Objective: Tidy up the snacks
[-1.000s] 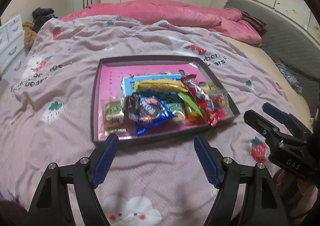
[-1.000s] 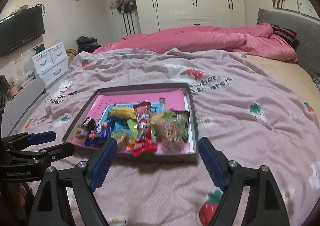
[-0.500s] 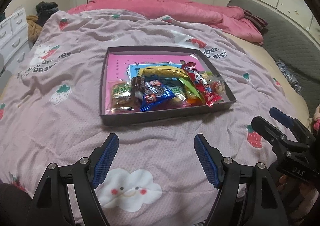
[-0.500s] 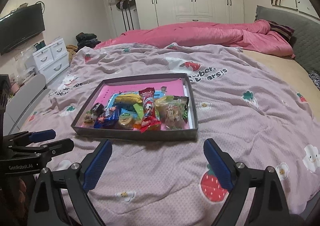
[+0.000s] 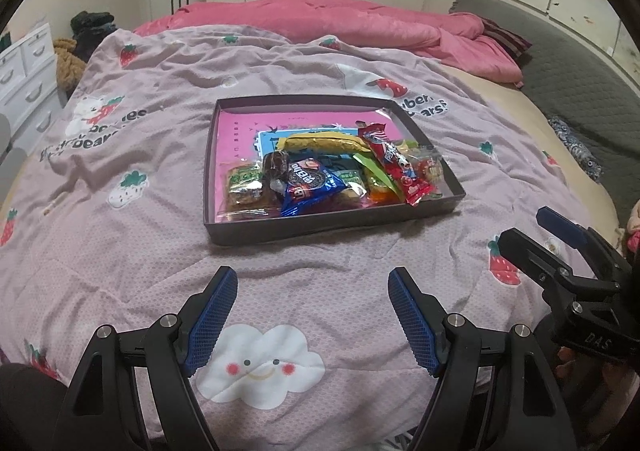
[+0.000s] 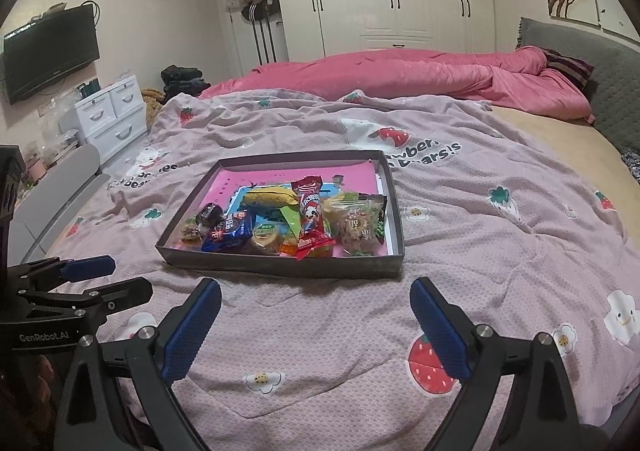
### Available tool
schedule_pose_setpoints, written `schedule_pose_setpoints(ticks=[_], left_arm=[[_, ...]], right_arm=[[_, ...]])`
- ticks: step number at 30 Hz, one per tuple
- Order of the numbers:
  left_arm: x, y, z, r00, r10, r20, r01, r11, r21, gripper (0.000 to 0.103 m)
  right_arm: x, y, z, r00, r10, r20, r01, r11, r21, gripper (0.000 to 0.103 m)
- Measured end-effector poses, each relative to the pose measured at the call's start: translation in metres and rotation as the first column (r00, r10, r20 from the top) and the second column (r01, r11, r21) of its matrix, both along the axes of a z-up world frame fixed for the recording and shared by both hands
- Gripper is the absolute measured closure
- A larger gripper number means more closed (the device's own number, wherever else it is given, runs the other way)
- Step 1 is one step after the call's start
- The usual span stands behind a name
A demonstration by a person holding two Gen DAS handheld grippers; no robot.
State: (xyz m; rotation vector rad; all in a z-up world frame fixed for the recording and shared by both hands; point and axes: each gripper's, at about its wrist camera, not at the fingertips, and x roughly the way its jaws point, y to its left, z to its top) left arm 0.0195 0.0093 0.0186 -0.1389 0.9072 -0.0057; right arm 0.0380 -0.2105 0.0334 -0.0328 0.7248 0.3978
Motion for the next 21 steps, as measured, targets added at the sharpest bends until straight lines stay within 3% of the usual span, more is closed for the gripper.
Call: schedule_pose_setpoints(ticks=[21], left_arm=[[0.0026,-0.0006,-0.001,1.0,-0.001,-0.002,0.001,1.0,-0.001,0.024]], right_arm=[[0.0037,-0.0001,-0.003,1.0,0.01,-0.012,-0.01,1.0,0.014,0.007]])
